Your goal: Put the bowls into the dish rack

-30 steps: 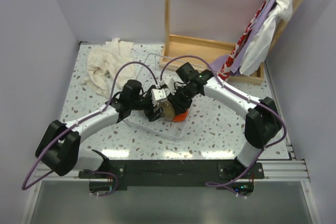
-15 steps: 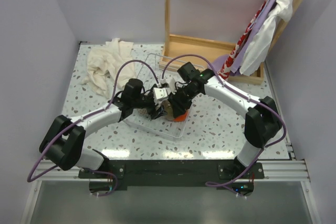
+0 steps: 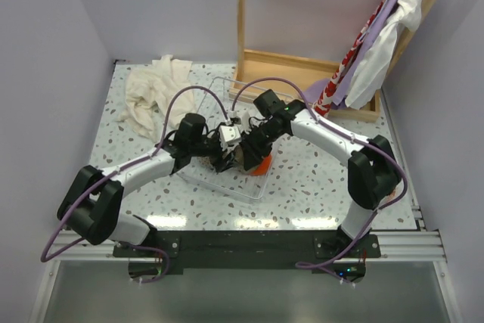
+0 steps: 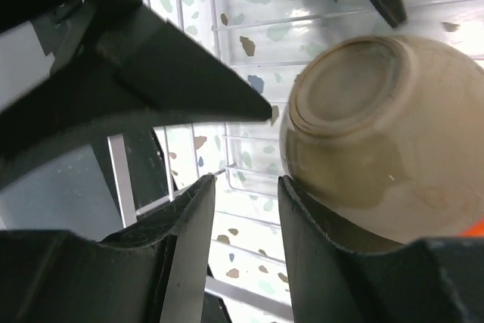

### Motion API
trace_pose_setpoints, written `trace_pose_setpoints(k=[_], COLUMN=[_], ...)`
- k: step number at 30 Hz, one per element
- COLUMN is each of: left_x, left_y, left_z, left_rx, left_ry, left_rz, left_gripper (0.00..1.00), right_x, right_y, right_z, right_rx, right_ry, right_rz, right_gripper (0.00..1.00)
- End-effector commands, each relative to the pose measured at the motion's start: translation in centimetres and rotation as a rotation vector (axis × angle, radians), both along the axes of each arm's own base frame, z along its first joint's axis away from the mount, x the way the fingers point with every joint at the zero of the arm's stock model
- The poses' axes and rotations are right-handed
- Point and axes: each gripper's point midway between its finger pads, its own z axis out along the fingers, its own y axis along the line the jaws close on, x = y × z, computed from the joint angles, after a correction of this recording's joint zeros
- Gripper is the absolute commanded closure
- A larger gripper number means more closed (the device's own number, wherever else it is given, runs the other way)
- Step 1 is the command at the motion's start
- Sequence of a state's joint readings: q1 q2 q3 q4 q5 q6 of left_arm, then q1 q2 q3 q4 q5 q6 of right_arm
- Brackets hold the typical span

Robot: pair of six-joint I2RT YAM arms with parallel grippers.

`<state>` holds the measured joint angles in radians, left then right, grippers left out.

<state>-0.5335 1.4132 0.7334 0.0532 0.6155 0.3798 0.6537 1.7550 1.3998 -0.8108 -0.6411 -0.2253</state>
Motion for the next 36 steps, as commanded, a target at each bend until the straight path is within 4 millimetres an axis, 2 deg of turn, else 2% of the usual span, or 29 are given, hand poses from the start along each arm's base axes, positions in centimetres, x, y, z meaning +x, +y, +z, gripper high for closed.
trace_pose_setpoints(k=[1,2,3,4,5,6,8,9,11,14,17,18,23,24,27,28,36], left_x=[1.8,1.8,2.2,2.0,2.1,2.7,3.3,4.1,5.1,6.9,7.9,8.5,8.5,8.5,8.0,7.9,7.8], left_y=[0.6,0.8,1.1,1.4,1.7,2.2,2.6,3.0,3.4,4.7,6.4,7.5,9.9,10.2,10.7,10.8,11.9], left_z=[3.8,4.0,5.1,5.1,5.5,6.9,8.1,9.2,10.4,11.1,10.9,10.6,10.2,10.2,10.0,9.8,10.1], left_rx=[-0.049,-0.049,-0.072,-0.067,-0.075,-0.109,-0.139,-0.162,-0.188,-0.211,-0.206,-0.200,-0.204,-0.209,-0.220,-0.221,-0.243], left_ry=[-0.057,-0.051,-0.064,-0.036,-0.025,-0.024,-0.018,-0.018,-0.031,-0.032,-0.024,-0.023,-0.022,-0.020,-0.012,-0.006,0.000], left_rz=[0.039,0.040,0.048,0.055,0.067,0.088,0.111,0.149,0.194,0.301,0.396,0.453,0.521,0.530,0.540,0.541,0.569], left_gripper=[0.26,0.26,0.25,0.24,0.23,0.22,0.20,0.20,0.19,0.18,0.18,0.19,0.18,0.18,0.19,0.19,0.19], right_x=[1.4,1.5,1.6,1.9,2.5,2.9,3.5,3.7,4.2,5.3,6.1,6.3,6.6,6.0,4.9,4.8,6.1], right_y=[-1.3,-1.5,-1.6,-1.7,-1.8,-1.8,-1.6,-1.5,-0.9,-0.3,0.3,0.5,2.0,1.8,1.8,1.9,1.3], right_z=[4.4,4.7,5.2,5.3,5.4,5.5,5.4,5.4,5.5,4.8,4.0,3.9,3.6,2.6,1.7,0.9,-1.8], right_rx=[0.063,0.062,0.067,0.058,0.048,0.042,0.033,0.035,0.047,0.037,0.014,0.015,0.013,-0.010,-0.038,-0.053,-0.162], right_ry=[-0.216,-0.243,-0.280,-0.300,-0.328,-0.350,-0.363,-0.381,-0.398,-0.422,-0.434,-0.450,-0.480,-0.456,-0.420,-0.398,-0.403], right_rz=[0.012,0.024,0.041,0.044,0.043,0.054,0.066,0.095,0.128,0.171,0.233,0.259,0.319,0.360,0.428,0.438,0.418], right_gripper=[0.56,0.55,0.54,0.52,0.37,0.19,0.01,0.01,0.01,0.01,0.01,0.01,0.01,0.01,0.01,0.01,0.01])
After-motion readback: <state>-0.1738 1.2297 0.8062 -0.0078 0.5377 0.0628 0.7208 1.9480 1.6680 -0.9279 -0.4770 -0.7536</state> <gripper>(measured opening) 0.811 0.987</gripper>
